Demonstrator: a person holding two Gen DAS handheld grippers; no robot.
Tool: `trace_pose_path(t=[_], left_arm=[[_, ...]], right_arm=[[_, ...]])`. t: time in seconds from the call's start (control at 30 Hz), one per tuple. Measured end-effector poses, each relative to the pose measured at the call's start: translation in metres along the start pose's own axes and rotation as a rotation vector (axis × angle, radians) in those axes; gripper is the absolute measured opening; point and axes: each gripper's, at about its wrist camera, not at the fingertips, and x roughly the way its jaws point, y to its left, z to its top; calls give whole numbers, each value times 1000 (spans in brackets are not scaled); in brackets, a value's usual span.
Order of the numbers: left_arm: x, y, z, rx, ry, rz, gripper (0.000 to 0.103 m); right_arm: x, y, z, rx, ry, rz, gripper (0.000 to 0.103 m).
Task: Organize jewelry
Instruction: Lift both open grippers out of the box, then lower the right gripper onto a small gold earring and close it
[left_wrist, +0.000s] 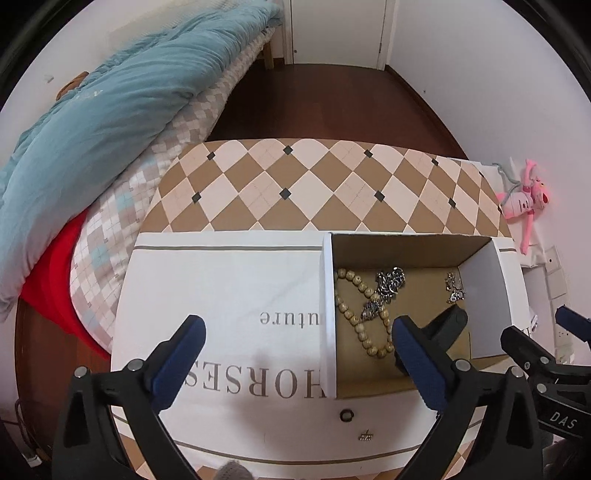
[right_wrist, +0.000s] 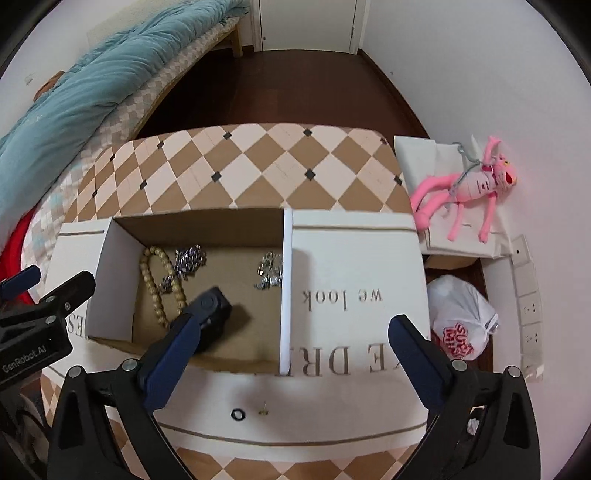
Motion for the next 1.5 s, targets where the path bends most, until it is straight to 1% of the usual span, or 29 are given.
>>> trace_pose_path(t=[0.2,0.33,0.53,0.77,0.97,1.03,1.17,1.3,1.37,1.43,1.47,1.5], left_arm=[[-21,-1,-14,-13,-34,7,103],[-40,-1,-27,-19,-59,-1,103],[-74,-2,-41,-20,-113,-3,103],[-118,-6,-52,3,-187,-7,103],[-147,-11,-67,24,-215,-22,103],[-154,-13,-71,28,-217,-29,103],[-166,-11,-75,10,-226,-15,103],[-170,-9,-75,-14,-260,32,103],[-163,-8,-75,-19,-257,37,103],[-150,-3,-77,-35,-248,44,103],[-142,0,-80,-40,-241,59,103],[-136,2,-82,-42,-233,69,103]], right_arm=[[-6,-5,-15,28,-10,3,103],[-21,-6,-26,27,-44,-13,103],[-54,-7,-42,27,-115,-30,103],[-106,-11,-56,28,-213,-38,103],[-147,-12,-68,31,-288,-35,103],[-155,-11,-71,34,-299,-25,103],[-173,-12,-79,49,-323,-1,103],[-179,-15,-82,65,-325,11,103],[-175,-17,-83,73,-317,24,103],[-162,-18,-84,77,-288,34,103],[-152,-19,-86,82,-272,49,103],[-144,-19,-87,84,-258,59,100]])
